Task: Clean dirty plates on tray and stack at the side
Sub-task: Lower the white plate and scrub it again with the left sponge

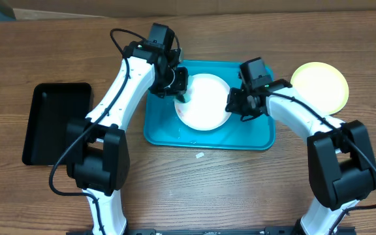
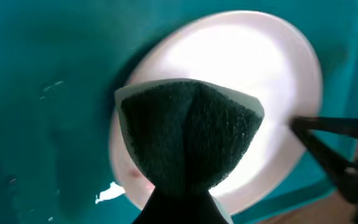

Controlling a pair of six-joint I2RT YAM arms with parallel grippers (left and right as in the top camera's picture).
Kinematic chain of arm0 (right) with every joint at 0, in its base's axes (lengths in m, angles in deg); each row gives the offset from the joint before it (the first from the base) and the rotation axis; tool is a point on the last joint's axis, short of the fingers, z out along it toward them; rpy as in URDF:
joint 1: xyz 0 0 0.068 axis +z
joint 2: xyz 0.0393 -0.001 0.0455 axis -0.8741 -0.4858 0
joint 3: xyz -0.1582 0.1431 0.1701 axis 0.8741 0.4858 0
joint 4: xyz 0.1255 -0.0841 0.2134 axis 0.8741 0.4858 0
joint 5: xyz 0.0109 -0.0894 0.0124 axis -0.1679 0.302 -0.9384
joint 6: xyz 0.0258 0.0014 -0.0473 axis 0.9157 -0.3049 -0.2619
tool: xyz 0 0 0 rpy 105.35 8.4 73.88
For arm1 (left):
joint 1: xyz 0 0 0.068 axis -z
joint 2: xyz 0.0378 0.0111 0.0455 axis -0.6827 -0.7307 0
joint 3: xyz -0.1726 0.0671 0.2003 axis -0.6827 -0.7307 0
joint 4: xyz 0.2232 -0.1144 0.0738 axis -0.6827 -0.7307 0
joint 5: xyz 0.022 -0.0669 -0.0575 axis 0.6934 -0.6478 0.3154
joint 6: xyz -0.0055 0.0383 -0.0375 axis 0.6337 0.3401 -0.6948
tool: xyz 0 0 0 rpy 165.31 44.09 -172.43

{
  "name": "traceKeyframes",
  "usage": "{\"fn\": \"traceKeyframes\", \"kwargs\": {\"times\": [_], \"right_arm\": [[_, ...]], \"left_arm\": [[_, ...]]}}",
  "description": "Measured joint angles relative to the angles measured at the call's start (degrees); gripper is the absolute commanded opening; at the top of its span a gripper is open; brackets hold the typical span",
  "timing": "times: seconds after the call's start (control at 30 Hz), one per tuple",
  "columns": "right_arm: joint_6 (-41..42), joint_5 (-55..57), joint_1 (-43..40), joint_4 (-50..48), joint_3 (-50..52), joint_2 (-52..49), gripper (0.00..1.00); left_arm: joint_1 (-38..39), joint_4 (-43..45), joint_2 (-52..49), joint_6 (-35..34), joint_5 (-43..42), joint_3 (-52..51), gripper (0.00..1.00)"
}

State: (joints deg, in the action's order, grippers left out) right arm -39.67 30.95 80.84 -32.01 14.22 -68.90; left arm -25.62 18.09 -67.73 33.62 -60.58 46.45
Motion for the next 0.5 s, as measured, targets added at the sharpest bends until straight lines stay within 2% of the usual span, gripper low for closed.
{"fn": "traceKeyframes", "kwargs": {"times": [0.23, 0.5], "right_arm": [[9.6, 9.7, 4.6, -0.2, 2.9, 0.0, 0.04], [13.0, 14.8, 7.1, -0.7, 3.0, 0.0, 0.04]], "left_arm": [[5.0, 1.2, -1.5, -1.0, 3.0, 0.0, 0.04], [6.2, 2.1, -7.0, -2.0, 6.4, 0.0, 0.04]]}}
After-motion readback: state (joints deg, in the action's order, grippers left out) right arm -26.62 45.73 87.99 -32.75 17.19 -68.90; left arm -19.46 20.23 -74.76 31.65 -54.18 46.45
